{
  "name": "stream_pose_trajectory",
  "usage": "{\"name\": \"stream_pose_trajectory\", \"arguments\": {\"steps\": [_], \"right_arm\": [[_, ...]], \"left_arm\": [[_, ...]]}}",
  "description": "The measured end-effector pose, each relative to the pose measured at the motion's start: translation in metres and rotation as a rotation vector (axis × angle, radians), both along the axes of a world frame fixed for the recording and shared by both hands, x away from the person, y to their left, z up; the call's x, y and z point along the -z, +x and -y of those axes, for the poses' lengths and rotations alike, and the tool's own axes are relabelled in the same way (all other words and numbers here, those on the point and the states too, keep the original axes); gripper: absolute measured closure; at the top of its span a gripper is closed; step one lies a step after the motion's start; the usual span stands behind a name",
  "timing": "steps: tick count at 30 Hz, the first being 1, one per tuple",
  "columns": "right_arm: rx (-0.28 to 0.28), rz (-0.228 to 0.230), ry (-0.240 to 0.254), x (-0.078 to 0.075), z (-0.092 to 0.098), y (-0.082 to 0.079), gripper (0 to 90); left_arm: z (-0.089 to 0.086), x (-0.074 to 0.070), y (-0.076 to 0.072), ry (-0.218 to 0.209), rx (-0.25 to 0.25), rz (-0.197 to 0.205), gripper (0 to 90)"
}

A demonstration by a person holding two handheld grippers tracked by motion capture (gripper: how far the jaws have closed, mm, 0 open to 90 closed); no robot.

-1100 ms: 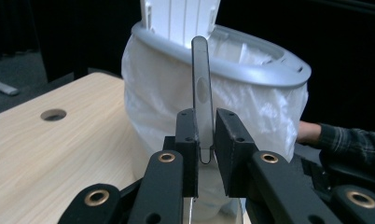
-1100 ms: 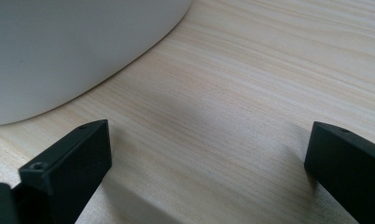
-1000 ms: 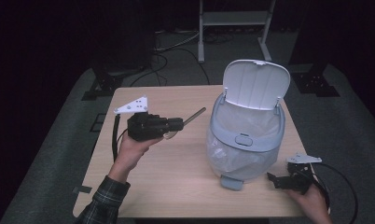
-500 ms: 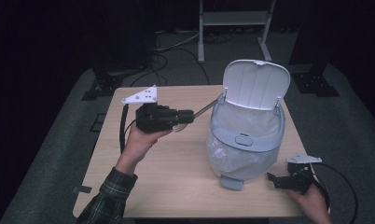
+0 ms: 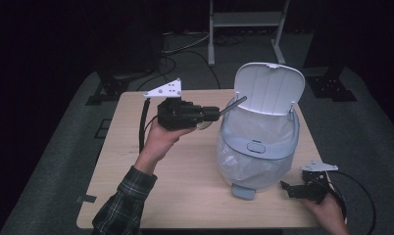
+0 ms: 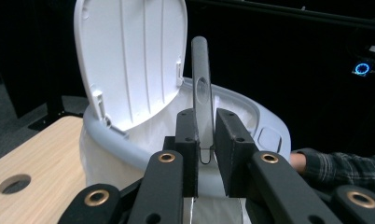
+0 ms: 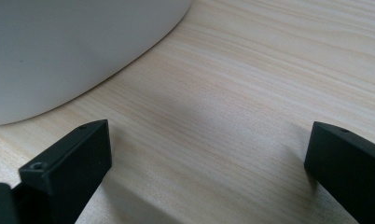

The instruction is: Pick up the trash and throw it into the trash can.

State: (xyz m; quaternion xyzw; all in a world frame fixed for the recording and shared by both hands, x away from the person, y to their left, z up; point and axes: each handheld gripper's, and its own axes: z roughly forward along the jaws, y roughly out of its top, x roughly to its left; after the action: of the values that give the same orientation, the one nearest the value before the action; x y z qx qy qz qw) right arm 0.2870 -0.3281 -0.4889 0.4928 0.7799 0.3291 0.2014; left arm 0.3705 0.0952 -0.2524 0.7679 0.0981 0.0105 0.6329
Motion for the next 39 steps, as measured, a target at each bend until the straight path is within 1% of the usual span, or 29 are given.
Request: {"name": "stream_pose_trajectory", "arguments": {"steps": [2, 8, 10, 16, 18, 23, 31, 38, 39], "right_arm": [[0.0, 0.0, 0.0, 0.0, 0.0, 0.0, 0.0], [0.0, 0.0, 0.0, 0.0, 0.0, 0.0, 0.0], [0.0, 0.0, 0.0, 0.0, 0.0, 0.0, 0.0], [0.0, 0.0, 0.0, 0.0, 0.0, 0.0, 0.0], [0.0, 0.0, 0.0, 0.0, 0.0, 0.0, 0.0], [0.0, 0.0, 0.0, 0.0, 0.0, 0.0, 0.0], [0.0, 0.0, 0.0, 0.0, 0.0, 0.0, 0.0], [0.0, 0.0, 0.0, 0.0, 0.0, 0.0, 0.0], [0.0, 0.0, 0.0, 0.0, 0.0, 0.0, 0.0]], "left_arm": [[0.002, -0.001, 0.001, 0.0, 0.002, 0.001, 79.3], [0.021, -0.008, 0.006, -0.011, 0.021, 0.004, 79.2], [0.024, -0.009, 0.006, -0.014, 0.025, 0.005, 79.2], [0.041, -0.013, 0.008, -0.003, 0.048, 0.012, 79.2], [0.043, -0.013, 0.009, -0.002, 0.05, 0.012, 79.2], [0.056, -0.012, 0.013, -0.005, 0.065, 0.003, 79.2], [0.071, -0.011, 0.015, 0.002, 0.078, 0.004, 79.1], [0.078, -0.01, 0.016, -0.003, 0.085, 0.001, 78.8], [0.079, -0.009, 0.017, -0.002, 0.081, 0.001, 76.7]]}}
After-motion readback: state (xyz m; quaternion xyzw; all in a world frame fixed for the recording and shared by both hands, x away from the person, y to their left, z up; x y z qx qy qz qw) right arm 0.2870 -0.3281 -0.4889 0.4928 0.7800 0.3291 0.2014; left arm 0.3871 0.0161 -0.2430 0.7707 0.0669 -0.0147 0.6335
